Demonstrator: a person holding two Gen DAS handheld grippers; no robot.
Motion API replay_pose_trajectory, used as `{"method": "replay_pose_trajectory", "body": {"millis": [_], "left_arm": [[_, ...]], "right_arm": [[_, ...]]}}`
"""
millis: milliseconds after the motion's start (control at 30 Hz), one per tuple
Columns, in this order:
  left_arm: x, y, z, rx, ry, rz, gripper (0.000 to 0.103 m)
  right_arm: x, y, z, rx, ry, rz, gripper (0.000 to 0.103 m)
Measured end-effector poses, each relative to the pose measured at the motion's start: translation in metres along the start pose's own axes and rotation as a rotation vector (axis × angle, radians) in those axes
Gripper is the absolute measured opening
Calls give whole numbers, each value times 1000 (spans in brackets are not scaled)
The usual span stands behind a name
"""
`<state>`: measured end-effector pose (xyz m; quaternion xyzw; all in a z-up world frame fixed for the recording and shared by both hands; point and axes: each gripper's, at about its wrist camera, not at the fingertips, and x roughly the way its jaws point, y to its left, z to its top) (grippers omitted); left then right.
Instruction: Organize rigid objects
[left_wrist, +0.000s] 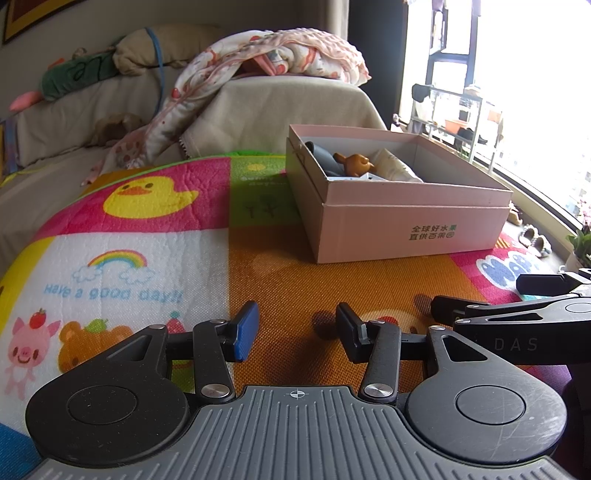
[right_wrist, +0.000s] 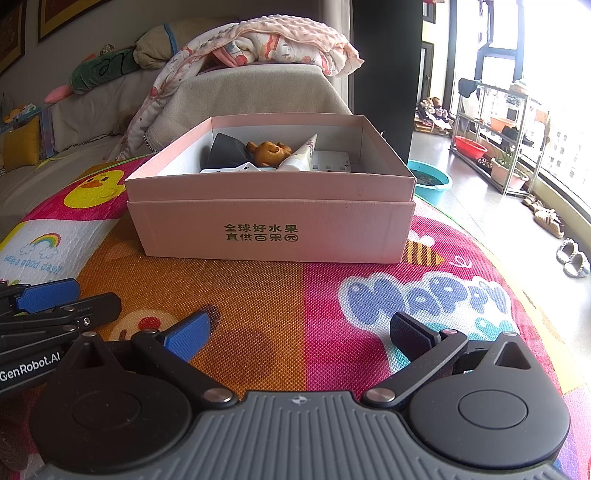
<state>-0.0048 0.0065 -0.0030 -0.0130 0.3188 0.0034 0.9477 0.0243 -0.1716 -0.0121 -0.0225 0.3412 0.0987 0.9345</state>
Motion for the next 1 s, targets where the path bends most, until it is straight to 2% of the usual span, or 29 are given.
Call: {"method": "replay_pose_trajectory", "body": {"millis": [1000], "left_arm": [[0, -1, 0, -4, -2, -3, 50]], "right_arm": [[0, 0, 0, 0, 0, 0, 103]]}}
